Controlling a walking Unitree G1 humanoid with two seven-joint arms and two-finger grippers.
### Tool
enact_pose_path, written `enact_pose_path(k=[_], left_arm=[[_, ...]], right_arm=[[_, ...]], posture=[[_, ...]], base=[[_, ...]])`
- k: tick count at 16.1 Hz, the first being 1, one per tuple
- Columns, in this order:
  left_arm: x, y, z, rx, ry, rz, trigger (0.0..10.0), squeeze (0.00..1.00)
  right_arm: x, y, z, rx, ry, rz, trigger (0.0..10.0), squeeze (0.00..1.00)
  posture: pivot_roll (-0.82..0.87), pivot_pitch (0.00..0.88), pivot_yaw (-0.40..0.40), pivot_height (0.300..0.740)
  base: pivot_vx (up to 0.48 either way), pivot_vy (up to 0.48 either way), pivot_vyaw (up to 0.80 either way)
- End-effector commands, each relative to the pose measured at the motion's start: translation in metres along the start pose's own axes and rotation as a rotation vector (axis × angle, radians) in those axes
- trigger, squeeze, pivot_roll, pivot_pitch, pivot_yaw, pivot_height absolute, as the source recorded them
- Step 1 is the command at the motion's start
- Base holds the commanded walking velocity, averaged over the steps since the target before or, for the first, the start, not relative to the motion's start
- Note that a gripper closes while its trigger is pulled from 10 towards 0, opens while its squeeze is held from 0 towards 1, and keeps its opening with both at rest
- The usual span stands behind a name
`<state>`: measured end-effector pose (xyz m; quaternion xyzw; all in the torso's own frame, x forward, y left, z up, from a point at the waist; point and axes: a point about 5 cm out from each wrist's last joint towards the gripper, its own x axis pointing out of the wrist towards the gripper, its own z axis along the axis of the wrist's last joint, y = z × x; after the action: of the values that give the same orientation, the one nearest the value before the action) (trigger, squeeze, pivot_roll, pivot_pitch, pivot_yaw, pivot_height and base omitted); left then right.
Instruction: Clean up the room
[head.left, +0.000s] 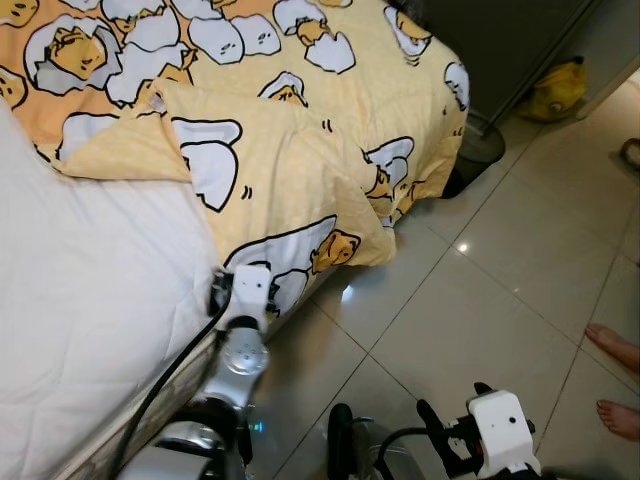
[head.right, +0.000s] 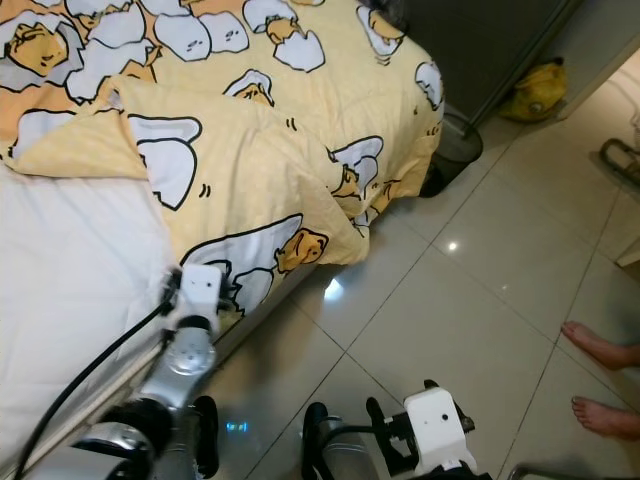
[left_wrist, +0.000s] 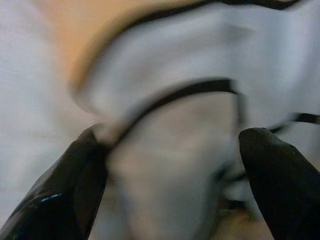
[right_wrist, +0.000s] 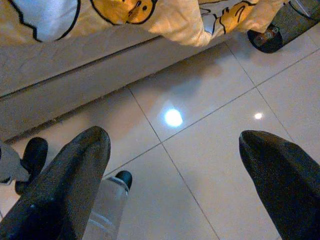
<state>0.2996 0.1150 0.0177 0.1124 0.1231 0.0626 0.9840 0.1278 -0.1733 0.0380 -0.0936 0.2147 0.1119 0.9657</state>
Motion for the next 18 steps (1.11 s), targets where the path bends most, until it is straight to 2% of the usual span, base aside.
enact_pose_path(k=[1, 3, 4, 6, 7, 8, 11, 13, 15, 17, 18], left_arm=[[-0.004, -0.008, -0.008, -0.044, 0.062, -0.045, 10.0, 0.0], [0.001, -0.009, -0.005, -0.114, 0.11, -0.04, 10.0, 0.0], [0.007, -0.014, 0.007, -0.177, 0.105, -0.065, 10.0, 0.0], [0.014, -0.021, 0.026, -0.217, 0.066, -0.115, 10.0, 0.0], [0.015, -0.022, 0.029, -0.213, 0.064, -0.123, 0.9, 0.0], [0.017, -0.024, 0.031, -0.202, 0.081, -0.143, 0.0, 0.0], [0.018, -0.02, 0.023, -0.188, 0.137, -0.156, 0.0, 0.0], [0.015, -0.021, 0.014, -0.287, 0.209, -0.217, 0.0, 0.0], [0.017, -0.021, 0.021, -0.351, 0.166, -0.236, 0.0, 0.0], [0.017, -0.017, 0.018, -0.351, 0.164, -0.261, 0.0, 0.0], [0.017, -0.017, 0.017, -0.32, 0.157, -0.275, 0.0, 0.0]], right_arm=[[-0.003, -0.002, -0.007, -0.004, 0.036, -0.014, 10.0, 0.0], [-0.001, -0.003, -0.006, 0.003, 0.036, -0.019, 10.0, 0.0], [-0.001, -0.004, -0.007, 0.004, 0.038, -0.021, 10.0, 0.0], [-0.001, -0.004, -0.008, 0.004, 0.042, -0.024, 10.0, 0.0], [0.0, -0.004, -0.008, 0.005, 0.042, -0.026, 10.0, 0.0], [0.001, -0.004, -0.007, 0.006, 0.039, -0.031, 10.0, 0.0], [0.003, -0.004, -0.006, 0.011, 0.034, -0.038, 10.0, 0.0], [0.001, -0.004, -0.007, 0.011, 0.037, -0.038, 10.0, 0.0], [0.001, -0.005, -0.006, 0.017, 0.024, -0.047, 10.0, 0.0], [0.008, 0.001, -0.002, 0.026, 0.002, -0.03, 10.0, 0.0], [0.012, 0.001, 0.0, 0.027, -0.005, -0.03, 10.0, 0.0]], posture=[[-0.13, 0.28, -0.163, 0.74], [-0.12, 0.282, -0.162, 0.74], [-0.13, 0.283, -0.162, 0.74], [-0.13, 0.282, -0.16, 0.74], [-0.13, 0.28, -0.159, 0.74], [-0.13, 0.277, -0.154, 0.74], [-0.13, 0.278, -0.151, 0.74], [-0.13, 0.291, -0.15, 0.74], [-0.12, 0.29, -0.149, 0.74], [-0.1, 0.276, -0.141, 0.74], [-0.1, 0.267, -0.147, 0.74]], base=[[0.0, 0.0, 0.0], [0.0, 0.0, 0.0], [0.0, 0.0, 0.0], [0.0, 0.0, 0.0], [0.0, 0.0, 0.0], [0.0, 0.0, 0.0], [0.0, 0.0, 0.0], [0.0, 0.0, 0.0], [0.0, 0.0, 0.0], [0.0, 0.0, 0.0], [0.0, 0.0, 0.0]])
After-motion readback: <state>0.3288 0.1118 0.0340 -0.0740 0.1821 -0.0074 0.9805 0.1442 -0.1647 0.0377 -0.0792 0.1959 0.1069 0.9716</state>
